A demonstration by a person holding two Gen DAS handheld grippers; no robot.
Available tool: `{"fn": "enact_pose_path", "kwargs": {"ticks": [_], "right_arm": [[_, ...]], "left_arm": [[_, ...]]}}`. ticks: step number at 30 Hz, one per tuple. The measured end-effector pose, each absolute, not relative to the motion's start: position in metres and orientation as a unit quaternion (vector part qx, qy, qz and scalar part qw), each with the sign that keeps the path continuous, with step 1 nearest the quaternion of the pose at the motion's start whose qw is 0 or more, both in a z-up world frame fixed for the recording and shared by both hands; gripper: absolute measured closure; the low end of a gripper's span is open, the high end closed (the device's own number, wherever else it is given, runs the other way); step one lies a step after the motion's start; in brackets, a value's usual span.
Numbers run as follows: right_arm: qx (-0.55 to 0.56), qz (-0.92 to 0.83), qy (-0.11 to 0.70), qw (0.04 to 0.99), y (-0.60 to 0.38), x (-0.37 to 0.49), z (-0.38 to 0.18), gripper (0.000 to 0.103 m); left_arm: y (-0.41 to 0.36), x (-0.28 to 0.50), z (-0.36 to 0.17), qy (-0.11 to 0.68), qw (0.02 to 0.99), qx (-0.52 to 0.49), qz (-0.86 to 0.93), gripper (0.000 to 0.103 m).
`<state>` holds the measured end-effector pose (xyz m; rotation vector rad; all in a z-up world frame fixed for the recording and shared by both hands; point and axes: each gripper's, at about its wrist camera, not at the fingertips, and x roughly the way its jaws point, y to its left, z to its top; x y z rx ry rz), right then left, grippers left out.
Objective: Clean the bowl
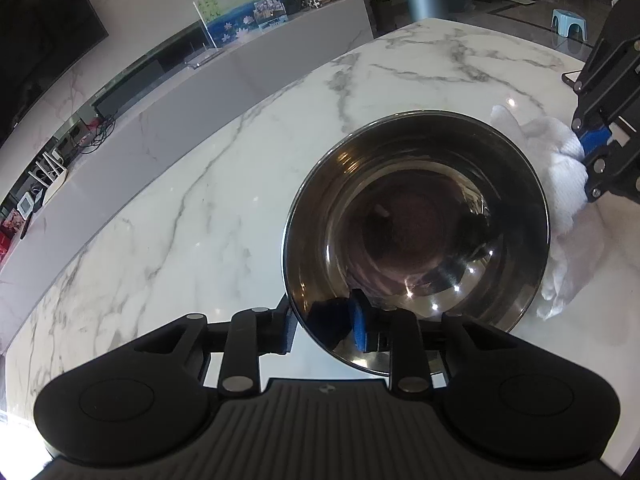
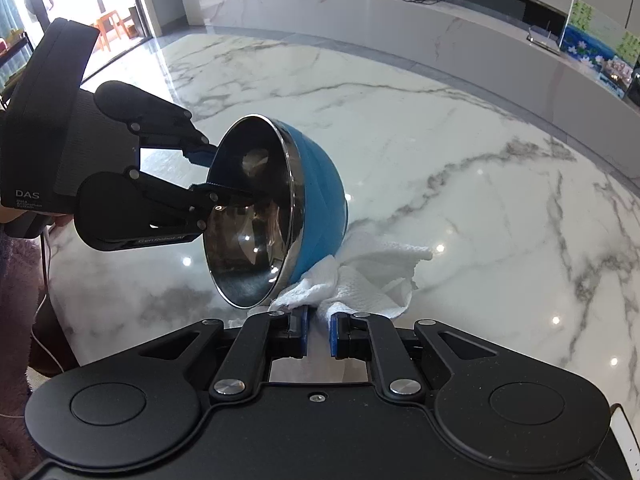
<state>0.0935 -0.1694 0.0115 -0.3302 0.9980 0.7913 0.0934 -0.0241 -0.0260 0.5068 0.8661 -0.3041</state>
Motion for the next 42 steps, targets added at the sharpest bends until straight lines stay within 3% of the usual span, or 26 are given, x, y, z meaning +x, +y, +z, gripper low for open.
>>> {"fn": "enact_pose_path", "kwargs": {"ticks": [8, 27, 36, 42], "right_arm": [[-0.147, 0.37, 0.479, 0.782, -0.157, 0.085, -0.01, 0.094], [-0.133, 0.333, 0.459, 0.813, -0.162, 0.102, 0.006, 0.094], [-0.111, 0.327, 0.421, 0.839, -0.176, 0.121, 0.046, 0.094], [-0.122, 0.342, 0.426, 0.829, -0.168, 0.116, 0.043, 0.094]], "left_arm": [[-0.022, 0.092, -0.028, 0.42, 0.865, 0.234, -0.145, 0.073], [-0.006, 0.098, -0.03, 0.455, 0.862, 0.162, -0.152, 0.07], [-0.013, 0.096, -0.03, 0.44, 0.864, 0.191, -0.151, 0.07], [-0.016, 0.093, -0.031, 0.428, 0.867, 0.21, -0.146, 0.069]]}}
